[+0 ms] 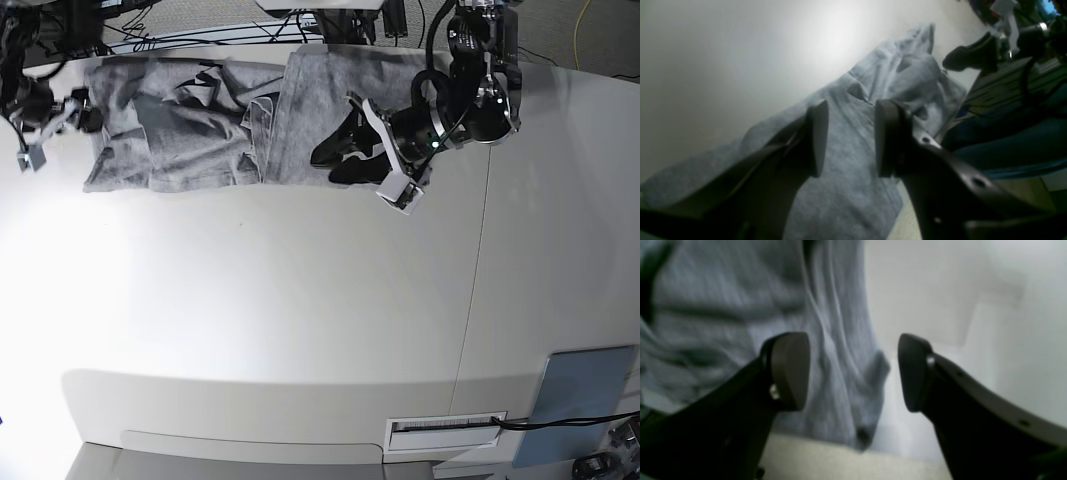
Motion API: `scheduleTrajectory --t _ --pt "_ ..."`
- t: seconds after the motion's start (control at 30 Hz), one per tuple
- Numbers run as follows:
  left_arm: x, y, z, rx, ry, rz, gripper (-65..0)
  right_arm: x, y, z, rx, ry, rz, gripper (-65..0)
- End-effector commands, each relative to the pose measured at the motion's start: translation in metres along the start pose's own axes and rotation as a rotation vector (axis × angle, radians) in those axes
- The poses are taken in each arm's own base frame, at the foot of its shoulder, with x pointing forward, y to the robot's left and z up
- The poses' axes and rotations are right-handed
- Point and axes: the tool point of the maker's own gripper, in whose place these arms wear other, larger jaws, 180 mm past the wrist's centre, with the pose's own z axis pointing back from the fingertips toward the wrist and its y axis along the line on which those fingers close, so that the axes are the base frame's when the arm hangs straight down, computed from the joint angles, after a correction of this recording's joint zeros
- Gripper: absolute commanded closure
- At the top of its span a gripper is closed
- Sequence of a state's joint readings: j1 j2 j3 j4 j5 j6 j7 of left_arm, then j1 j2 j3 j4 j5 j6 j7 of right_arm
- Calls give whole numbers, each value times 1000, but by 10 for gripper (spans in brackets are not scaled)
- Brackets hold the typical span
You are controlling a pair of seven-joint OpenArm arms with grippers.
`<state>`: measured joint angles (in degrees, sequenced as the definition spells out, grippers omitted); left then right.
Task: Fold the T-shirt properly
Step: 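Grasp the strip's end with the left gripper and fold it toward the right gripper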
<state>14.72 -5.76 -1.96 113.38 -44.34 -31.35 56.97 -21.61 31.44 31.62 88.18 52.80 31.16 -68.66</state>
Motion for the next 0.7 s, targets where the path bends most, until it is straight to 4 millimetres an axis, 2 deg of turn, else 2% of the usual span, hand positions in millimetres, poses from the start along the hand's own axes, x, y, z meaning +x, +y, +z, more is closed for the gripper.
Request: scheduleTrajectory --t 0.0,0.2,0.43,0.67 --pt "15 -6 2 -19 -54 -17 -223 15 -6 7 -12 -35 18 -401" --pt "15 -6 2 -19 -54 -19 -223 23 -15 0 -11 -44 -10 -401" --pt "11 -1 2 11 -34 -36 -223 -11 -6 -15 164 85 -69 -401" --pt "11 -1 2 11 -33 -36 -223 -10 -1 -23 259 44 -189 -401"
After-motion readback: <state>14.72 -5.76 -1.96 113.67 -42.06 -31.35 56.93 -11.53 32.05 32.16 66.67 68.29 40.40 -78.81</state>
